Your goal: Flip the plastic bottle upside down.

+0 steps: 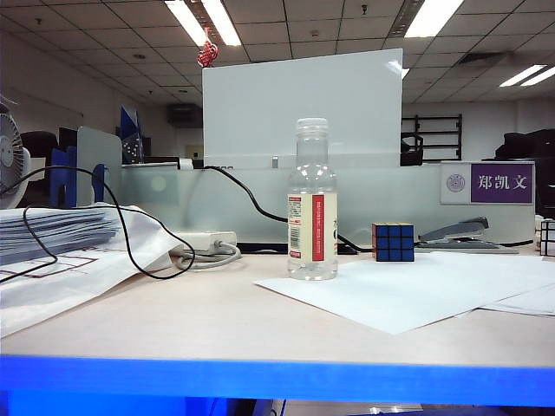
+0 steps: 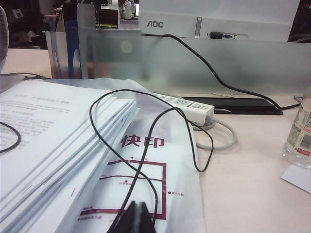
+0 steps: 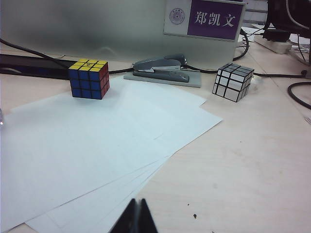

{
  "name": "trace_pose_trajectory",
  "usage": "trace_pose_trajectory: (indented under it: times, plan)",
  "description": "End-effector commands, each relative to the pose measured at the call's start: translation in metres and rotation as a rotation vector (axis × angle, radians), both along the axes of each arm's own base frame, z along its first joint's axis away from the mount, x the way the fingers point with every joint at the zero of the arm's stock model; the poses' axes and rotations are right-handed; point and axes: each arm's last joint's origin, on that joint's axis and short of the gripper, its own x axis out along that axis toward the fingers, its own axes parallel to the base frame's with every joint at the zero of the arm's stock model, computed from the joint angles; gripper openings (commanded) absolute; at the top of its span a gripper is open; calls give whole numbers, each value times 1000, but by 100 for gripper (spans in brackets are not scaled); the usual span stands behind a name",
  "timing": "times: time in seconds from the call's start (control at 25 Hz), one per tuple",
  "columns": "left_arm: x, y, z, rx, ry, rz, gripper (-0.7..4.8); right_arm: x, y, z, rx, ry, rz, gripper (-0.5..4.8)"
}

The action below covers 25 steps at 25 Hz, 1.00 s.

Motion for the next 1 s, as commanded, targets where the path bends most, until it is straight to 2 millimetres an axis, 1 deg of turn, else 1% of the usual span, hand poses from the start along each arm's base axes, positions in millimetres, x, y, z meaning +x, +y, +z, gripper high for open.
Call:
trace_pose_trajectory:
  times: [0.04,0.36,0.44,0.52,0.6,0.68,0.72,0.8,0.88,1.0]
  plan:
    - [0,0,3,0,-28,-3,-5,0,0,-1,1,-13,-1,-6]
    - [0,0,3,-2,-27,-3,-5,0,1,0,60,-15,26,-6]
    - [0,0,3,-20,-25,-7,-5,1,2,1,118,-30,51,-6]
    - [0,-1,4,-69,-25,-26,-5,1,4,5,256,-60,116,-5]
    - [-1,-2,6,-146,-30,-82,-5,0,7,13,380,-114,232,-5]
    - [-2,-4,10,-205,-55,-172,-6,-2,10,24,391,-211,340,-6]
    - [-3,-6,13,-212,-73,-222,-6,-4,11,31,394,-278,393,-6]
    - [-5,-8,18,-199,-120,-318,-6,-6,12,41,400,-376,447,-5]
    - [-6,-9,20,-191,-143,-348,-6,-6,14,45,401,-398,471,-5]
    - [-6,-9,20,-189,-135,-360,-6,1,19,44,406,-368,502,2]
